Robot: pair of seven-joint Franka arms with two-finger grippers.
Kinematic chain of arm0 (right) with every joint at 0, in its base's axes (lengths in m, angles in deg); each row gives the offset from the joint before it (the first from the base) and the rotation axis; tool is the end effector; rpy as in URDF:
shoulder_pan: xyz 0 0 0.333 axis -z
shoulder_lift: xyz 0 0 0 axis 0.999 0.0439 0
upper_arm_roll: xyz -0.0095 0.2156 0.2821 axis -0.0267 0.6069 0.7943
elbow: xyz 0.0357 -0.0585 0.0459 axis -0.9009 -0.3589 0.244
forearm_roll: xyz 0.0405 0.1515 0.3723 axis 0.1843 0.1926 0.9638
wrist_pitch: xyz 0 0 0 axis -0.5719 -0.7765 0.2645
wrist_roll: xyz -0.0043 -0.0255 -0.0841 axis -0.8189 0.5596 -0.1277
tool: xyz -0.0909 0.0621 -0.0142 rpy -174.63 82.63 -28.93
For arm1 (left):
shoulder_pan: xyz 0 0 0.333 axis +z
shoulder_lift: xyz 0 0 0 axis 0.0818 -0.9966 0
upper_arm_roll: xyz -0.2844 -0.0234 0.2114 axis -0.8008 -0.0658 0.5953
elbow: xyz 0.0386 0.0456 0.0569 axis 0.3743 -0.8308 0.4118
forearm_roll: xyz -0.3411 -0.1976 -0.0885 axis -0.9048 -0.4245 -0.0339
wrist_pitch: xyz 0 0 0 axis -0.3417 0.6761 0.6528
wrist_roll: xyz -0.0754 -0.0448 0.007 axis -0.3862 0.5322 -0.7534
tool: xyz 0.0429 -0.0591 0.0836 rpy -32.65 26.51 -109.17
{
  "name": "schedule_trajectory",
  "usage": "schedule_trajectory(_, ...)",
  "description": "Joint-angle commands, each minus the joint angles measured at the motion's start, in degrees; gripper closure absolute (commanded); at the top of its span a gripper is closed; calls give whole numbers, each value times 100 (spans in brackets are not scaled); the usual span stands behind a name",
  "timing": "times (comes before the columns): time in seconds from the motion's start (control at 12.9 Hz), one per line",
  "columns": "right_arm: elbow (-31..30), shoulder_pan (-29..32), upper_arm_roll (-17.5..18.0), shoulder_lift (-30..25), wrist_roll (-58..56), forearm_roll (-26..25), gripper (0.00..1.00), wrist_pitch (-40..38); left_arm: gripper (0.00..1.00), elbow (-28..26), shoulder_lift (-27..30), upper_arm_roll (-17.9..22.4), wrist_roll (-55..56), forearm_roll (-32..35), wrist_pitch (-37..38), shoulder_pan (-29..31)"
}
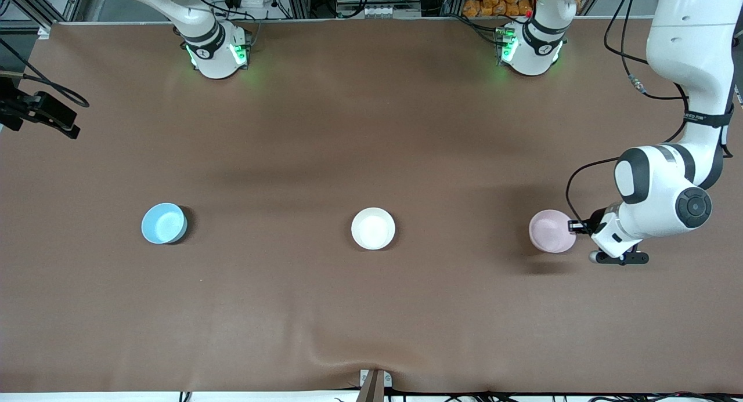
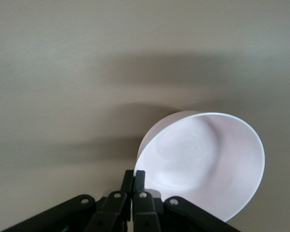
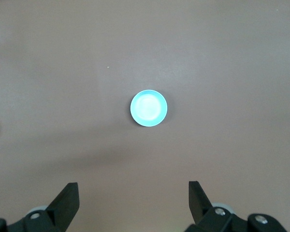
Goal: Stack pink and blue bowls on white bowl
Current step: 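Lower the left gripper onto the pink bowl rim and grasp it, then carry the pink bowl with the left gripper onto the white bowl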
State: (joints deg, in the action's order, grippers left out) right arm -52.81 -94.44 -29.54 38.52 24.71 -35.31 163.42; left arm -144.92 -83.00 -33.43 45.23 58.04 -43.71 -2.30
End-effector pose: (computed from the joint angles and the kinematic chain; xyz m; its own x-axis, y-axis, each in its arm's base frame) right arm 0.5596 0.0020 0.7095 0.9902 -0.1386 0.0194 -0.1397 -0.9872 0.0771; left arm 0.6729 -0.0047 0.2813 0.9943 -0.0065 -0.1067 0.0067 -0.9924 0.1230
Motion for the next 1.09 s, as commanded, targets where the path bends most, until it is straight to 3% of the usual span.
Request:
schedule_trajectory(0.0,60,11,24,21,112,-100,0,-38,100,390,132,-337,390,-207,419,-46)
schedule_trajectory(0.16,60,-60,50,65,103,-126,0,-29,100,733,62,-592,1136,-181,621,-290)
schedule_trajectory(0.39,60,-51,50,65,103,-117,0,-46,100,1304,-78,-575,2707,-154,911,-1414)
schedule_trajectory(0.54,60,-25,41,65,94,-108,0,-38,100,1752,-333,-602,3291,-233,1079,-1715)
schedule_trajectory(0.85,60,10,41,73,103,-100,0,-11,100,2560,-1053,-593,4135,-365,746,-2628)
schedule_trajectory(1.01,60,45,41,100,103,-117,0,6,100,2598,-1212,-602,4224,-391,308,-2727)
